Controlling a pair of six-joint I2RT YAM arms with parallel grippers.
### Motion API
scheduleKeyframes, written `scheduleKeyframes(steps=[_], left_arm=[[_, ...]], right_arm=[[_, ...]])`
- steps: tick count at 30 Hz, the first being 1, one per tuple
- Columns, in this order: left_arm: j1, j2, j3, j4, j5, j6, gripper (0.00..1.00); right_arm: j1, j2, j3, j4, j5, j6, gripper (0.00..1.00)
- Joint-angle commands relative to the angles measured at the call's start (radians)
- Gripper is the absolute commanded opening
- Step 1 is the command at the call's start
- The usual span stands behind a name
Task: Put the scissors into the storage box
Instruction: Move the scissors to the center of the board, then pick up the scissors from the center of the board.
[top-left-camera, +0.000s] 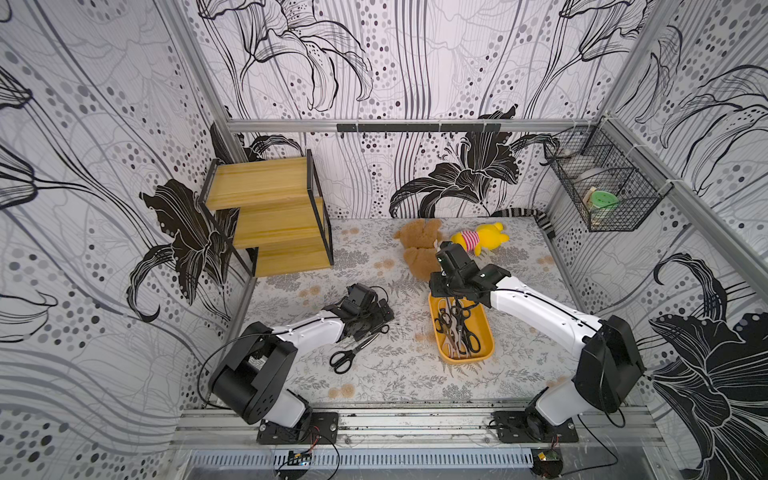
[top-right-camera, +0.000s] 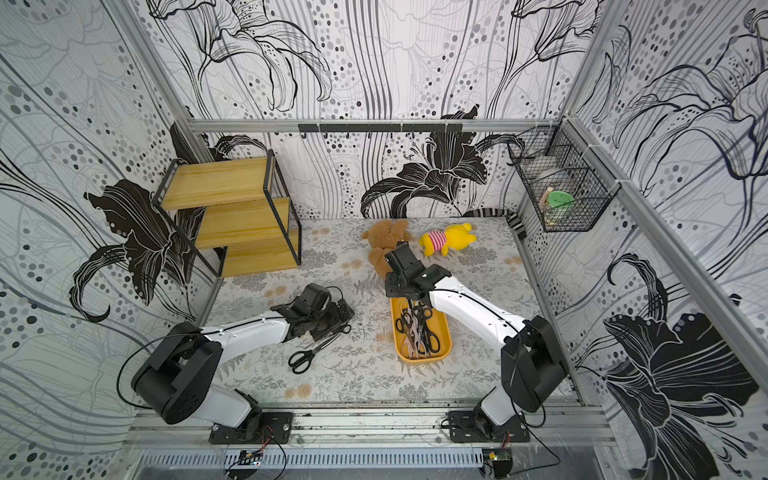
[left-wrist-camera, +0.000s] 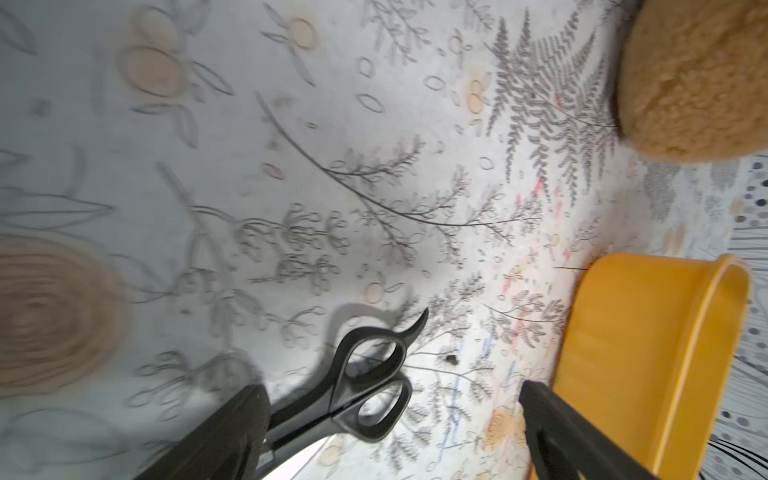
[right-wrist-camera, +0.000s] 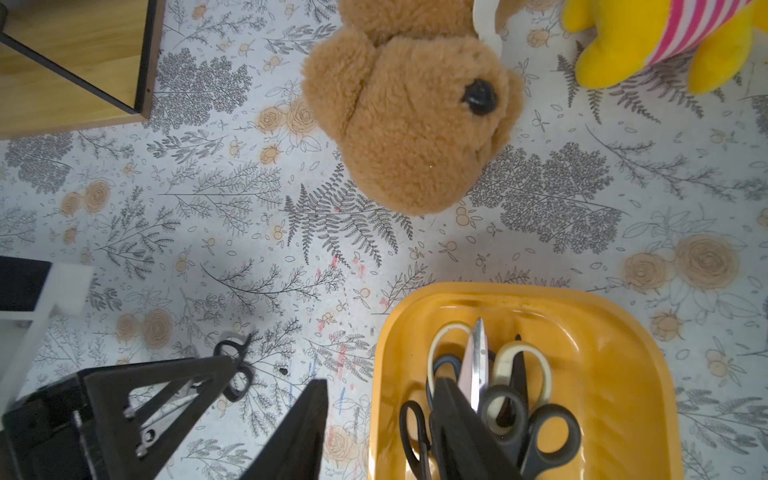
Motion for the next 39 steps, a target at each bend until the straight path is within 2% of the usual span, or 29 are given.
scheduleKeyframes(steps=[1, 6, 12, 16, 22, 28, 33, 39], left_arm=[[-0.019, 0.037, 0.014, 0.091, 0.03, -0.08, 0.99], [0.013, -0.009, 0.083, 0.037, -0.046, -0.043, 0.98], [0.144, -0.065, 0.139, -0.005, -0.043, 0.016, 0.98], [0.255, -0.088, 0.14, -0.023, -0.009, 0.069, 0.98], [0.388, -0.131, 0.095, -0.031, 0.041, 0.13, 0.98], [0.493, -0.118, 0.071, -0.042, 0.087, 0.203, 0.98], [0.543, -0.089, 0.052, -0.016, 0.134, 0.219, 0.98], [0.553, -0.093, 0.04, -0.018, 0.148, 0.239, 0.98]], right_arm=[[0.019, 0.014, 0.001, 0.024, -0.033, 0.0, 0.42], [0.079, 0.084, 0.043, 0.019, -0.074, -0.031, 0.4], [0.162, 0.221, 0.13, -0.003, -0.128, -0.08, 0.39], [0.212, 0.303, 0.195, -0.026, -0.182, -0.21, 0.39], [0.216, 0.427, 0.319, -0.148, -0.206, -0.414, 0.37], [0.215, 0.532, 0.47, -0.235, -0.213, -0.502, 0.33], [0.216, 0.586, 0.521, -0.249, -0.195, -0.527, 0.29], [0.215, 0.636, 0.554, -0.27, -0.173, -0.539, 0.27]])
